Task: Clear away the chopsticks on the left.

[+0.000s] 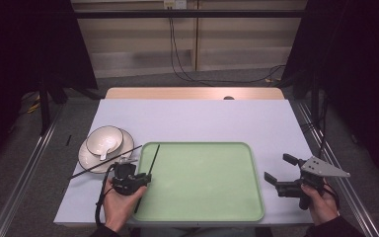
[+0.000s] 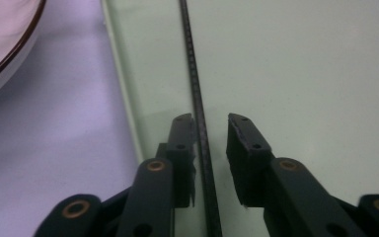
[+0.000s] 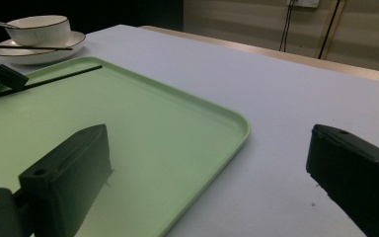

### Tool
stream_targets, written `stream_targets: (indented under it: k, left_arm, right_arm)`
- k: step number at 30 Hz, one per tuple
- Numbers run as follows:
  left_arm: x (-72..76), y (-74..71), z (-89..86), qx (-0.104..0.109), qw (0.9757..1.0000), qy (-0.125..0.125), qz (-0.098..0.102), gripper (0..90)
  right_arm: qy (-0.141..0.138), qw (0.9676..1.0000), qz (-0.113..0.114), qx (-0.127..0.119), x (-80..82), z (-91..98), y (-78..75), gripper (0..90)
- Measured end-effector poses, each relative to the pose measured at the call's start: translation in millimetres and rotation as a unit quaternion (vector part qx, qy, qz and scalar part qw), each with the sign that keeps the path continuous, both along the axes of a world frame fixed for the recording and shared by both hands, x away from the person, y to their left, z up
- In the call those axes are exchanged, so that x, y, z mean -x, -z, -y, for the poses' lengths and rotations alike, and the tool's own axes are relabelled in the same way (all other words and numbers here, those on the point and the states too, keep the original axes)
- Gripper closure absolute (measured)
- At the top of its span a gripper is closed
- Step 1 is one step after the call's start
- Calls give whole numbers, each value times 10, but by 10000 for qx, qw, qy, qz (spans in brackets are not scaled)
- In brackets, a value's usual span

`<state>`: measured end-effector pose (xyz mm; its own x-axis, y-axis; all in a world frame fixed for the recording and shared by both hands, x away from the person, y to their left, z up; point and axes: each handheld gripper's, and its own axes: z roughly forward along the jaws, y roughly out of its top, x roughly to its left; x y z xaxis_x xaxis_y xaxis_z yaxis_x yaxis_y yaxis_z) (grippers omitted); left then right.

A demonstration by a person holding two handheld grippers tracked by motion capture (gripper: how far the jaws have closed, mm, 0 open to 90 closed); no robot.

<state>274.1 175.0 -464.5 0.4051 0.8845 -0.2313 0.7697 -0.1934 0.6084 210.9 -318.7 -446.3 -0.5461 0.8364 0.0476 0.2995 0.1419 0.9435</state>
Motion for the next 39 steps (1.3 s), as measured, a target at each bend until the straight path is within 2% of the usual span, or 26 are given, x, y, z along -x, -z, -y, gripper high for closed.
stream_targets:
  k: [1, 2, 3, 4, 5, 6, 7, 8, 10, 12, 13, 15, 16, 17, 19, 22, 25, 26, 27, 28, 29, 30, 31, 32, 37, 39]
  left_arm:
    - [1, -3, -6, -29, 10000, -3, 15, 727]
    - [-3, -6, -19, 36, 10000, -29, 13, 669]
    - [-6, -30, -66, 205, 9997, 67, 130, 660]
    - [-6, -30, -66, 205, 9997, 67, 130, 635]
    - [5, -72, -115, 348, 9989, 152, 256, 601]
    - [5, -72, -115, 348, 9989, 152, 256, 593]
    - [25, -110, -150, 384, 9980, 273, 429, 564]
    - [25, -110, -150, 384, 9980, 273, 429, 544]
    - [58, -164, -186, 475, 9950, 469, 737, 485]
    - [82, -193, -191, 596, 9918, 616, 944, 441]
    - [82, -193, -191, 596, 9918, 616, 944, 401]
    - [110, -212, -196, 526, 9906, 641, 1090, 355]
    - [123, -216, -212, 513, 9888, 688, 1222, 295]
    - [123, -216, -212, 513, 9888, 688, 1222, 265]
    - [147, -243, -244, 569, 9851, 819, 1402, 219]
    - [172, -282, -294, 698, 9810, 1027, 1489, 134]
    - [192, -307, -339, 702, 9794, 1145, 1509, 74]
    - [199, -317, -366, 742, 9789, 1184, 1490, 74]
    - [218, -329, -428, 671, 9783, 1234, 1520, 65]
    - [230, -333, -463, 660, 9767, 1342, 1539, 50]
    - [230, -333, -463, 660, 9767, 1342, 1539, 40]
    - [249, -343, -543, 720, 9737, 1422, 1625, 42]
    - [249, -343, -543, 720, 9737, 1422, 1625, 40]
    - [263, -356, -626, 775, 9722, 1461, 1660, 39]
    - [277, -413, -827, 755, 9698, 1499, 1769, 33]
    - [280, -431, -869, 723, 9703, 1465, 1781, 31]
  right_arm:
    - [0, 10000, 0, 0, 0, 0, 0, 29]
    - [-2, 10000, 12, 19, 0, -1, 1, 30]
    - [-2, 10000, 15, 19, 0, -1, 0, 32]
    - [-2, 10000, 15, 19, 0, -1, 0, 32]
    - [4, 10000, 18, 23, -1, 0, 0, 35]
    - [4, 10000, 18, 23, -1, 0, 0, 35]
    - [-7, 10000, 32, 2, -2, 1, 0, 35]
    - [-7, 10000, 32, 2, -2, 1, 0, 35]
    - [-9, 10000, 25, -1, -2, -2, 0, 35]
    - [-28, 10000, 15, -20, 2, -3, -4, 36]
    - [-23, 10000, 20, -30, 3, -3, -4, 39]
    - [-33, 10000, 22, -26, 3, -2, -5, 43]
    - [-19, 10000, 30, -27, 1, -1, -4, 43]
    - [-19, 10000, 30, -27, 1, -1, -4, 43]
    - [10, 10000, 57, -31, 3, -1, -4, 43]
    - [-9, 10000, 45, -27, 3, 5, -5, 43]
    - [-7, 10000, 50, -25, 3, 5, -6, 43]
    - [-7, 10000, 50, -25, 3, 5, -6, 43]
    - [-5, 10000, 49, -25, 3, 5, -6, 43]
    - [-2, 10000, 50, -25, 3, 5, -6, 43]
    - [-2, 10000, 50, -25, 3, 5, -6, 43]
    - [1, 10000, 53, -26, 3, 4, -6, 43]
    - [1, 10000, 52, -31, 5, 3, -7, 43]
    - [0, 10000, 52, -35, 4, 3, -7, 42]
    - [-11, 10000, 47, -52, -2, -1, -9, 32]
    - [13, 10000, 66, -61, -1, 0, -10, 26]
